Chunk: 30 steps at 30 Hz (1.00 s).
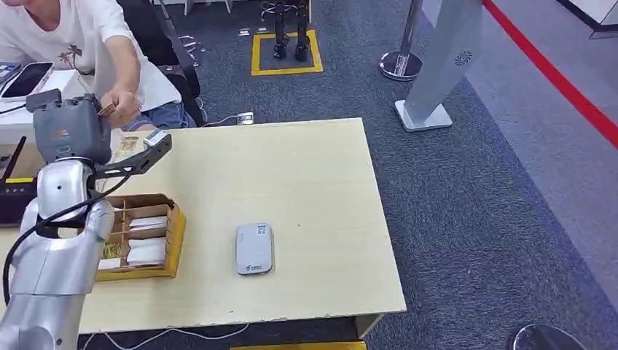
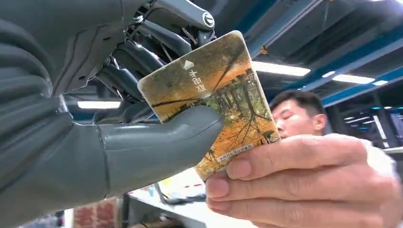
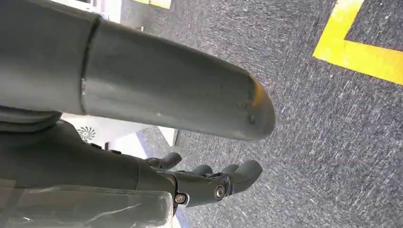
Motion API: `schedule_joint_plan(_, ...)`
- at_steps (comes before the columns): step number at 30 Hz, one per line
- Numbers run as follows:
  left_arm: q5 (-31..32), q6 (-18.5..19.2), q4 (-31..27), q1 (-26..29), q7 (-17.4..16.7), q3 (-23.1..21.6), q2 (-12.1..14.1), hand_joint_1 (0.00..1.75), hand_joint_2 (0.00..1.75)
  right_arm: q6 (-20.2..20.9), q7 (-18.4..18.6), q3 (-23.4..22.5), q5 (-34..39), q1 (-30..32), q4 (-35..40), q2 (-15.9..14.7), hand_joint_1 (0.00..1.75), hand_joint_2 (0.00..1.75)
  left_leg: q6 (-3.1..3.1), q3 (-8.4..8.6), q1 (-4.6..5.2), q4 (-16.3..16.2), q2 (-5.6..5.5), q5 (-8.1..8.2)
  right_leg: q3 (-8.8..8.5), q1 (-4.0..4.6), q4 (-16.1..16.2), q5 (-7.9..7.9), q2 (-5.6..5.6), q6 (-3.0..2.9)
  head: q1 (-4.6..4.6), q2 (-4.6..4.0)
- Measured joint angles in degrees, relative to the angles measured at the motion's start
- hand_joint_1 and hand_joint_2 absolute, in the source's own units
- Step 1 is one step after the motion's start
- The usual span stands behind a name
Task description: Pass the card to the sensor for recognition and then transmit it.
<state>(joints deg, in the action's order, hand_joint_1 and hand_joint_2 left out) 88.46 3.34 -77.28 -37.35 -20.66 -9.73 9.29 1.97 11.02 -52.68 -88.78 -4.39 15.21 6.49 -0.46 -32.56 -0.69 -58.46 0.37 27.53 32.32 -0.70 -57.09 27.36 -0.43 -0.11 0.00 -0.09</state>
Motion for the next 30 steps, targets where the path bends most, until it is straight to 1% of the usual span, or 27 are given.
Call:
schedule_joint_plan(2, 0.0, 0.0, 1.7, -1.2, -0.1, 0.0, 1.1, 1.75, 1.75, 0.0, -0.2, 0.0, 0.0, 0.0, 0.0, 0.0, 0.00, 0.00, -0.03, 0.00, -0.01, 0.0, 0.01, -0.02, 0.01, 0.01, 0.0, -0.01, 0.01, -0.01, 0.00, 0.00)
schedule_joint_plan(5, 0.0, 0.0, 3.3, -2.1, 0.0, 0.0, 1.9, 1.75, 1.75, -0.1, -0.3, 0.0, 0.0, 0.0, 0.0, 0.0, 0.00, 0.00, -0.05, -0.01, -0.01, 0.0, 0.00, -0.03, 0.01, 0.01, 0.0, -0.01, 0.02, -0.02, 0.00, 0.00)
schedule_joint_plan(11, 0.0, 0.2, 4.5, -2.6, 0.5, 0.0, 2.0, 1.75, 1.75, -0.3, -0.3, 0.0, 0.0, -0.1, 0.0, 0.0, 0.00, 0.00, -0.03, -0.05, 0.02, 0.0, 0.00, -0.01, 0.02, 0.00, 0.0, -0.01, 0.02, -0.01, 0.00, 0.00)
schedule_joint_plan(17, 0.0, -0.3, 4.5, -2.6, 0.2, 0.0, 2.4, 1.75, 1.75, -0.3, -0.3, 0.0, 0.0, -0.1, 0.0, -0.1, 0.00, 0.00, -0.03, -0.07, 0.02, 0.0, 0.01, -0.01, 0.06, 0.00, 0.0, -0.01, 0.03, -0.01, -0.02, 0.00)
schedule_joint_plan(18, 0.0, -0.3, 4.5, -2.7, 0.2, 0.0, 2.4, 1.62, 1.75, -0.3, -0.3, 0.0, 0.0, -0.1, 0.0, -0.1, 0.00, 0.00, -0.03, -0.07, 0.02, 0.0, 0.01, -0.01, 0.06, 0.00, 0.0, -0.01, 0.03, -0.01, 0.00, 0.00)
schedule_joint_plan(19, 0.0, -0.3, 4.5, -2.7, 0.2, 0.0, 2.4, 0.00, 1.75, -0.3, -0.3, 0.0, 0.0, -0.1, 0.0, -0.1, 0.00, 0.00, -0.03, -0.07, 0.01, 0.0, 0.01, -0.01, 0.06, 0.00, 0.0, -0.01, 0.03, -0.01, 0.00, 0.00)
schedule_joint_plan(21, 0.0, -0.5, 4.5, -2.7, 0.0, 0.0, 2.4, 0.00, 1.75, -0.3, -0.3, 0.0, 0.0, -0.1, 0.0, -0.1, 0.00, 0.00, -0.03, -0.07, 0.01, 0.0, 0.01, -0.01, 0.06, 0.00, 0.0, -0.01, 0.03, -0.01, 0.00, 0.00)
schedule_joint_plan(22, 0.0, -0.6, 4.5, -2.7, -0.1, 0.0, 2.4, 0.00, 0.00, -0.3, -0.3, 0.0, 0.0, -0.1, 0.0, -0.1, 0.00, 0.00, -0.03, -0.07, 0.01, 0.0, 0.01, -0.01, 0.06, 0.00, 0.0, -0.01, 0.03, -0.01, -0.02, 0.00)
schedule_joint_plan(26, 0.0, -0.7, 4.5, -2.7, 0.0, 0.0, 2.5, 0.00, 0.00, -0.4, -0.3, 0.0, 0.0, -0.1, 0.0, -0.2, 0.00, 0.00, -0.03, -0.07, 0.01, 0.0, 0.00, -0.02, 0.06, 0.00, 0.0, -0.01, 0.01, -0.01, 0.00, 0.00)
schedule_joint_plan(30, 0.0, -0.6, 3.8, -2.7, 1.1, 0.2, 2.4, 0.00, 0.00, -0.3, -0.3, -0.2, 0.0, -0.1, -0.2, -0.3, 0.00, 0.00, -0.04, -0.07, 0.01, 0.0, 0.00, -0.02, 0.05, 0.00, 0.0, -0.01, 0.02, -0.01, 0.00, 0.00)
